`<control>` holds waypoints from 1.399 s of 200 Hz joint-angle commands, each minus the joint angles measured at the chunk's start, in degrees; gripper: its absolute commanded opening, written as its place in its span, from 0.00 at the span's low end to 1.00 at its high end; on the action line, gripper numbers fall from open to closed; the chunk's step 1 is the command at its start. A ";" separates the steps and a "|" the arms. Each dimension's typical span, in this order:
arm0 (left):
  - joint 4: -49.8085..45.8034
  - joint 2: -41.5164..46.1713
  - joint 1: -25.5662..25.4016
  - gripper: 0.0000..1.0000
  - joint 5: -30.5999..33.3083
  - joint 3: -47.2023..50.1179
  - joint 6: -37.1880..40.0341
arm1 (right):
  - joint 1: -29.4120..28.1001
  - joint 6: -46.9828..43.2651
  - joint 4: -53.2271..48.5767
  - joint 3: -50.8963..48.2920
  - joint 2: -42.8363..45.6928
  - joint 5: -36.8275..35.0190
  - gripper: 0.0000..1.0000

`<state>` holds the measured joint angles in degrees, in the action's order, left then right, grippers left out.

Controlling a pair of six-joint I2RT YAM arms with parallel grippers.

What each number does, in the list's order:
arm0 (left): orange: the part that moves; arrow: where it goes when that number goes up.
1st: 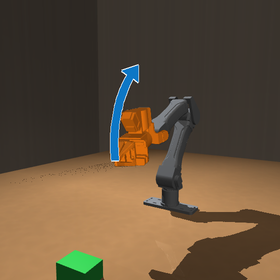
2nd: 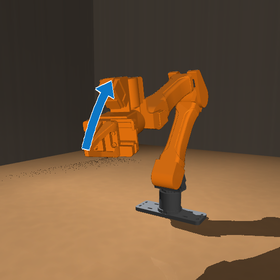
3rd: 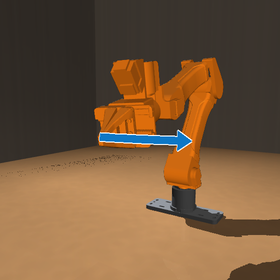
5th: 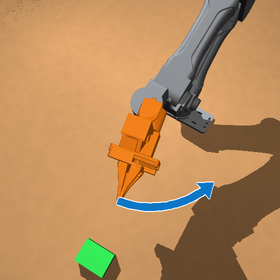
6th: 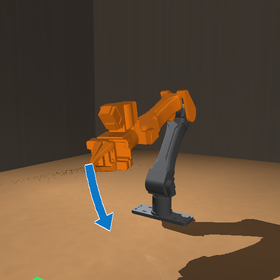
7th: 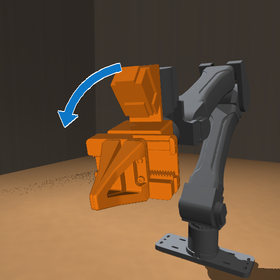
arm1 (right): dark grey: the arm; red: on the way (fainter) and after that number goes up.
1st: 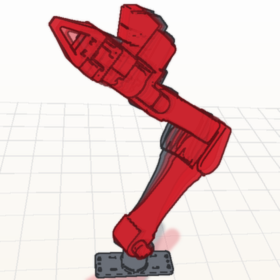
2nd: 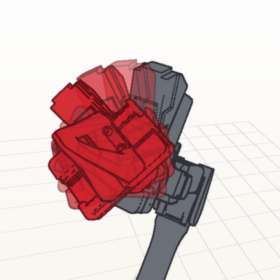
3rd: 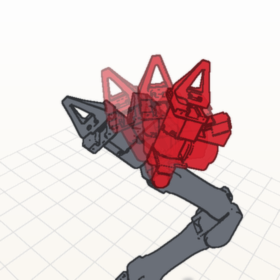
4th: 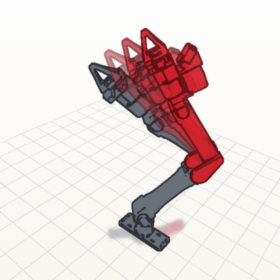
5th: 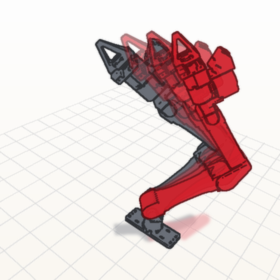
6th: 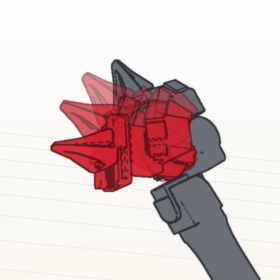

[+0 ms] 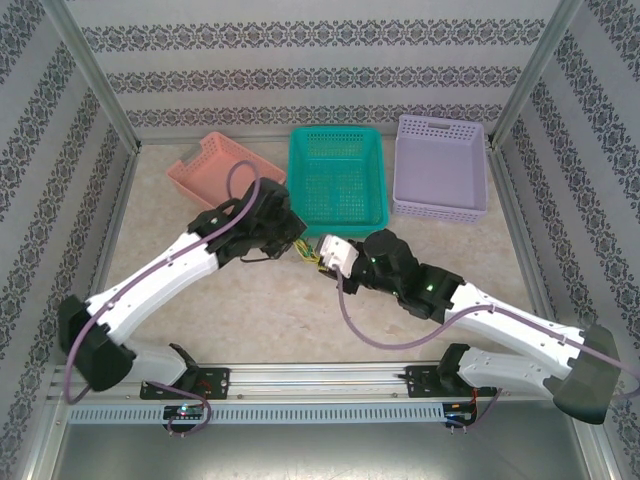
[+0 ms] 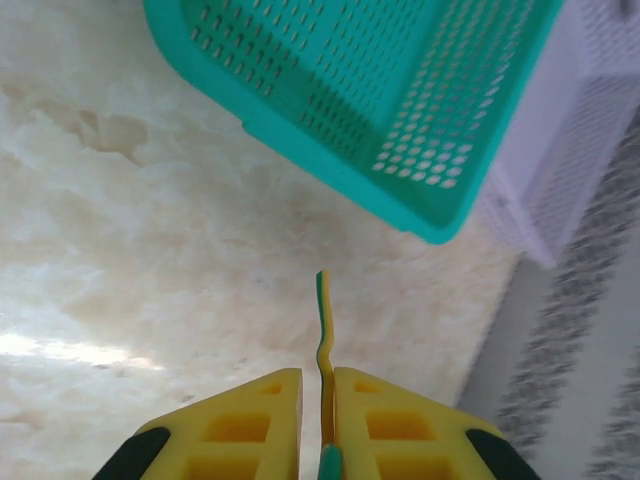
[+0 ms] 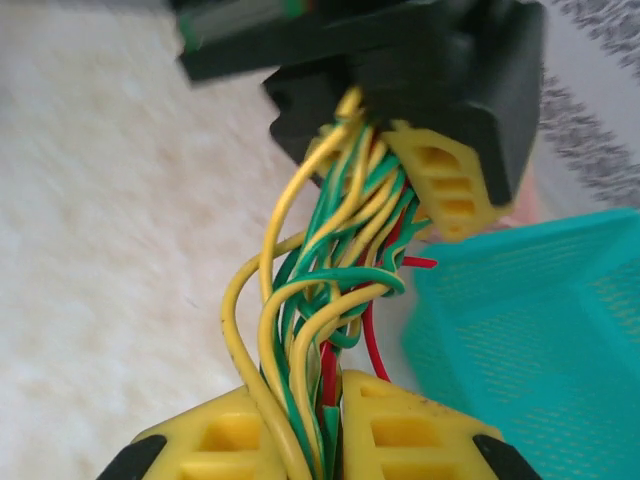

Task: Untangle the cables

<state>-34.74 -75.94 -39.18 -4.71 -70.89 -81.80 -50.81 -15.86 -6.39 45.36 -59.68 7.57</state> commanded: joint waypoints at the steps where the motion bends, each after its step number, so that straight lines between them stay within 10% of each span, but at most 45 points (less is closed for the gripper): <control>1: 10.20 6.05 2.04 0.00 15.23 7.71 -11.00 | 7.70 31.52 -1.45 -3.40 -0.48 11.60 0.00; 95: 18.77 13.67 1.54 0.00 22.19 14.82 -13.65 | 20.75 53.76 -5.86 4.19 -22.14 51.90 0.00; 128: 12.24 12.54 1.85 0.00 18.89 12.89 -14.01 | 16.59 35.11 -21.40 9.11 -16.55 30.81 0.00; 154: -3.62 10.00 2.57 0.61 15.41 6.20 -13.43 | 10.36 24.05 -18.56 5.90 -7.81 14.11 0.00; 167: -10.59 10.03 2.78 0.72 15.33 3.80 -13.22 | 10.30 21.89 -15.77 3.14 -5.16 12.90 0.00; 226: -1.94 10.18 4.64 0.47 1.92 8.61 -12.33 | 10.68 16.76 -14.17 1.92 -4.09 13.10 0.00; 280: 4.92 1.02 4.37 0.46 -7.33 7.71 -12.09 | 9.16 16.44 -12.70 2.18 -4.97 13.61 0.00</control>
<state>-35.33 -74.41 -35.11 -7.33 -63.59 -94.08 -40.53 2.28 -20.93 47.59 -64.29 21.50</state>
